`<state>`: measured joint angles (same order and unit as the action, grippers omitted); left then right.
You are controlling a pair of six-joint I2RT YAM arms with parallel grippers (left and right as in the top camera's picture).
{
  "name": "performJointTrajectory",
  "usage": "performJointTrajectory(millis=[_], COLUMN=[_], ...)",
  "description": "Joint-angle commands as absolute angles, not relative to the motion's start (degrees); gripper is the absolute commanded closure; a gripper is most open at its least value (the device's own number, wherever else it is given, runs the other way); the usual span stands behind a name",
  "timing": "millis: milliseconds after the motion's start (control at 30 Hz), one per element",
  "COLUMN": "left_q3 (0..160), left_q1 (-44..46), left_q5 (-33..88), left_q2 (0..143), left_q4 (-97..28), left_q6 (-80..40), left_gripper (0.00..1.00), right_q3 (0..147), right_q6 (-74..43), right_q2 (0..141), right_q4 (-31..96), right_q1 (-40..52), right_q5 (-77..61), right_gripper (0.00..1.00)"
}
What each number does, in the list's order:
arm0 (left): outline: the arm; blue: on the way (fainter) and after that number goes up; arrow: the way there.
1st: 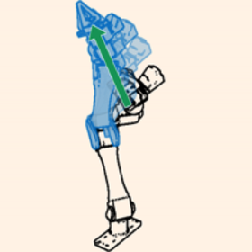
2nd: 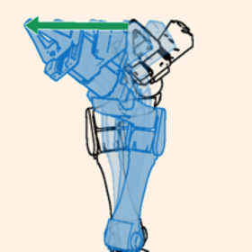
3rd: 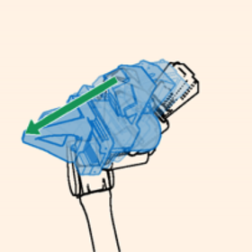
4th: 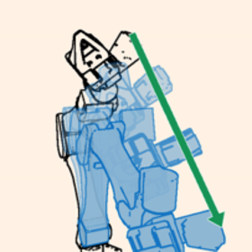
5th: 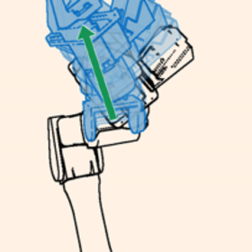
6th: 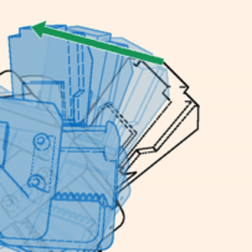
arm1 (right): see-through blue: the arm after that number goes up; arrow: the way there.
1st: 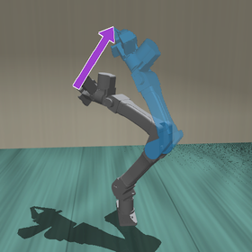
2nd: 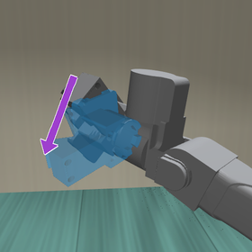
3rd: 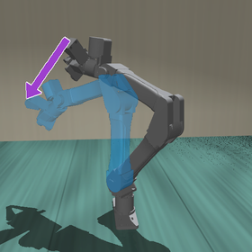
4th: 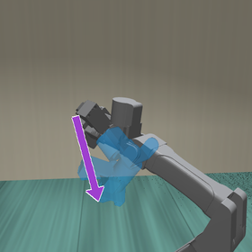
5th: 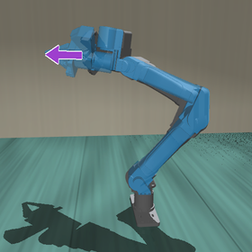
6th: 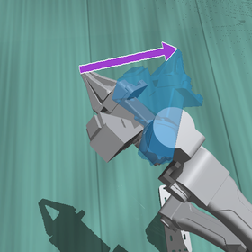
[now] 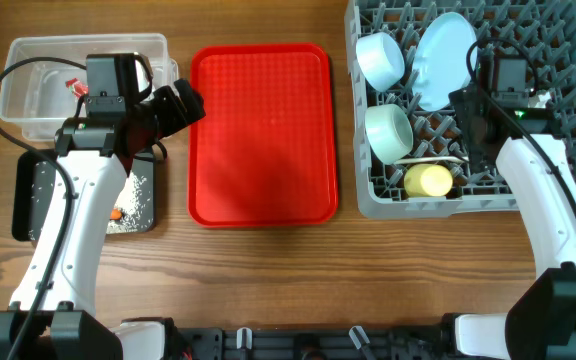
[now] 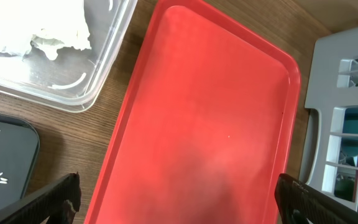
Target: Sort waste into correct bins and load items into the dishwasher rack
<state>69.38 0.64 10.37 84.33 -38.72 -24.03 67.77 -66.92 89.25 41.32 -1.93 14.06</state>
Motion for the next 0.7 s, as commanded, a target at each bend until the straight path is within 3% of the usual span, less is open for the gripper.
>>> performJointTrajectory(millis=[0, 233, 367, 467, 667], left_q3=[70.0, 70.0, 70.0, 70.0, 70.0], left_q1=[0.9, 0.9, 0.9, 0.9, 0.9], left_q5=[10.0, 10.0, 10.0, 10.0, 10.0], left_q2=[84.7, 84.7, 84.7, 84.7, 84.7], left_q4=[-38.5, -38.5, -38.5, -38.5, -38.5], left_q6=[-22.9, -22.9, -22.9, -22.9, -22.9], left_gripper=[0.0, 0.0, 0.0, 0.0, 0.0], right_q3=[67.7, 68.4, 68.8, 68.8, 68.8], right_q6=[-59.5, -42.5, -21.5, -22.8, -23.9], right_q2=[88.2, 75.3, 65.1, 59.7, 54.4], right_q4=[41.2, 41.1, 43.5, 47.2, 51.0], right_q1=[-1.8, -1.8, -1.7, -1.7, -1.7], right_q5=[13.0, 10.9, -9.5, -16.0, -14.8], right_gripper=[0.0, 0.0, 0.0, 0.0, 0.0])
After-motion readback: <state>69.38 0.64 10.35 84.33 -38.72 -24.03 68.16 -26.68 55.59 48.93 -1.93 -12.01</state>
